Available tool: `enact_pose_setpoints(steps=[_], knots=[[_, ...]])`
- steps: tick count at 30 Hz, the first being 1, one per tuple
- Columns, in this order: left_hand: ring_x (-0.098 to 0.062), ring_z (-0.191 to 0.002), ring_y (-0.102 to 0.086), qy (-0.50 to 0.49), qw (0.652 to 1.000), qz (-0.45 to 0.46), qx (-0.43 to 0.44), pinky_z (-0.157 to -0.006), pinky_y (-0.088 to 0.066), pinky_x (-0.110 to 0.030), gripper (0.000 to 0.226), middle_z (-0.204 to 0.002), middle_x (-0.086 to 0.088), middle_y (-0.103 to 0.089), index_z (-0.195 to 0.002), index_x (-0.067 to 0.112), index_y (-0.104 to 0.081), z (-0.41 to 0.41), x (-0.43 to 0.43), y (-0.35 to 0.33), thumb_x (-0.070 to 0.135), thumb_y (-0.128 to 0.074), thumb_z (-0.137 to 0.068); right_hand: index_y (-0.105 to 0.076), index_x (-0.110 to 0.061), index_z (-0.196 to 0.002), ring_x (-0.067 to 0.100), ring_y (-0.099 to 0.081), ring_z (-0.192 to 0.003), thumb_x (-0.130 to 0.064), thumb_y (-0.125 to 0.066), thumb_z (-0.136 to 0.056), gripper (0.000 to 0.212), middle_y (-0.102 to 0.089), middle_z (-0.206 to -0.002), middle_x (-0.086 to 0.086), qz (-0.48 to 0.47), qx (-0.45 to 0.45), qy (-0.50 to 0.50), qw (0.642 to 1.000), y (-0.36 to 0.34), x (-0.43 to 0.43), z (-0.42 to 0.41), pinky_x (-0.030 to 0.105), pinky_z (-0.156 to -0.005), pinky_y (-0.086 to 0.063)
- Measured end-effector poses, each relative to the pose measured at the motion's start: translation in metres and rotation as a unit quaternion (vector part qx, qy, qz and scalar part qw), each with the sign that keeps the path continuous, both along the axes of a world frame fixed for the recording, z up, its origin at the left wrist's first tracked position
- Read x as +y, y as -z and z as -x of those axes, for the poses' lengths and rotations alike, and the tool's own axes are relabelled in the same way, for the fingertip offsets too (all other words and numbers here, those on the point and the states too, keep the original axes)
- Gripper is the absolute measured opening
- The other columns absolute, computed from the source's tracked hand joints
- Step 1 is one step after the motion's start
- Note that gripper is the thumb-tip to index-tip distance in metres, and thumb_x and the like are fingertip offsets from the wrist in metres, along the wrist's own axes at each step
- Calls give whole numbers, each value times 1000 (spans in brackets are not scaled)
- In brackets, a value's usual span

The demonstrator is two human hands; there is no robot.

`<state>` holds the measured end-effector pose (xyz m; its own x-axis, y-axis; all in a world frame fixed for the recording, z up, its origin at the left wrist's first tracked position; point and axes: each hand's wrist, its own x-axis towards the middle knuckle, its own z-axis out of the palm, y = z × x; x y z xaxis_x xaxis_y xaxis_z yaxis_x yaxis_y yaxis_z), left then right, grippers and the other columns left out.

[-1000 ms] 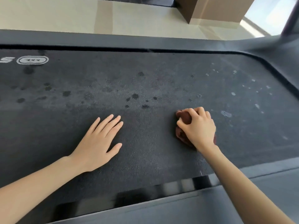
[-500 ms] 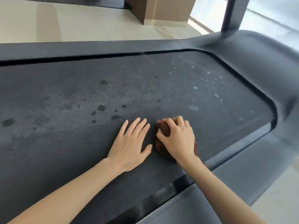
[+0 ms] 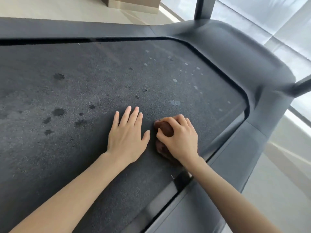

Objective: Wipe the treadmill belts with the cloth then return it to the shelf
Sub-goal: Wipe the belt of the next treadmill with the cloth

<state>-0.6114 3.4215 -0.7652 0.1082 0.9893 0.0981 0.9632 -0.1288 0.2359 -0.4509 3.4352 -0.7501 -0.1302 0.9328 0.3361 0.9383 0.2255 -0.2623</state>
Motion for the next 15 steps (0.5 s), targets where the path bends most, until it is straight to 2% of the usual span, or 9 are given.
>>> enact_pose_setpoints(steps=[3, 6, 8, 12, 15], knots=[[-17, -146, 2, 15, 999, 5, 33, -118, -2, -43, 70, -159, -2, -4, -150, 11, -9, -3, 3, 4, 51, -11, -93, -66, -28, -102, 26, -51, -100, -46, -61, -79, 29, -56, -99, 2, 16, -8, 52, 998, -2, 63, -28, 37, -81, -44], [-21, -144, -16, 24, 999, -6, 25, -117, -15, -45, 73, -155, -6, -23, -146, 7, -26, -1, -1, 4, 51, -11, -90, -65, -28, -100, 27, -51, -99, -48, -60, -78, 30, -55, -97, 2, 3, 1, 48, 999, 5, 115, -50, 36, -78, -42], [-21, -143, -20, 26, 999, 3, 30, -116, -18, -46, 73, -153, -6, -27, -144, 6, -31, -3, 0, 2, 50, -14, -89, -64, -26, -100, 28, -51, -100, -48, -60, -78, 31, -56, -97, 4, 5, -7, 40, 999, 6, 147, -58, 36, -78, -41], [-17, -145, -11, 1, 1000, 23, 13, -118, -7, -39, 75, -156, -2, -19, -147, 9, -27, -12, 4, -4, 53, -10, -88, -63, -20, -101, 33, -50, -103, -45, -59, -80, 33, -56, -104, 10, 16, -10, 42, 999, -2, 182, -58, 39, -83, -40], [-12, -145, 0, -22, 1000, 16, -6, -118, 4, -33, 67, -158, 1, -9, -149, 13, -17, -28, 12, -7, 52, -17, -95, -66, -23, -100, 30, -51, -98, -45, -58, -80, 32, -56, -99, 7, 9, -13, -33, 999, -2, 152, -58, 38, -81, -38]])
